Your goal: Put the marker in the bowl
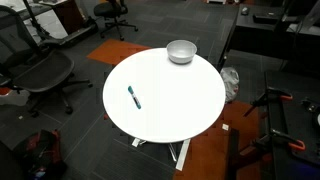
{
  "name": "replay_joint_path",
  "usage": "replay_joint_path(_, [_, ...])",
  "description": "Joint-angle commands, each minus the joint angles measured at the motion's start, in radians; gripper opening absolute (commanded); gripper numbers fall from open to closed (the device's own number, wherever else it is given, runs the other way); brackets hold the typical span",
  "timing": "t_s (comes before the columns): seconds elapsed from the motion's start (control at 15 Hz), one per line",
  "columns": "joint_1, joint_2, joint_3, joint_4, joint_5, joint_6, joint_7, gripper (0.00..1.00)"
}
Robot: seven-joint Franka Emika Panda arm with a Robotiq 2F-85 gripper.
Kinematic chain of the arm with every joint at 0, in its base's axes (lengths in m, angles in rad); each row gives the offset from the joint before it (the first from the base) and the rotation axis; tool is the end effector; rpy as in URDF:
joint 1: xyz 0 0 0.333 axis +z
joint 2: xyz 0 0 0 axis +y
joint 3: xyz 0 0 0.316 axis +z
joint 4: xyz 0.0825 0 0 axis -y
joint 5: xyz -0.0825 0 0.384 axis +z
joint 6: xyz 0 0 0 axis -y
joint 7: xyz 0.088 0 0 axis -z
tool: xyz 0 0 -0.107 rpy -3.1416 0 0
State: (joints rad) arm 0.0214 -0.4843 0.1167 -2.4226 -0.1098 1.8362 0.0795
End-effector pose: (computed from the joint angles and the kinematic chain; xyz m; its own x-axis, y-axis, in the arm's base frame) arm 0.3882 0.0476 0.4743 0.9931 0.0686 -0.0949 0.0836 -0.9829 0.1639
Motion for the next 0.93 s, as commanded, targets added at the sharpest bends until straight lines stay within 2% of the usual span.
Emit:
replay_joint_path(0.0, [0.012, 0.001, -0.010, 0.002, -0.004, -0.002, 0.005, 1.00])
replay_joint_path(0.4, [0.012, 0.001, -0.010, 0.002, -0.004, -0.002, 0.005, 1.00])
replay_joint_path(0.6, [0.008, 0.054, -0.007, 0.042, -0.025, 0.023, 0.002, 1.00])
replay_joint_path(0.87, [0.001, 0.153, -0.006, 0.092, -0.030, 0.134, 0.036, 1.00])
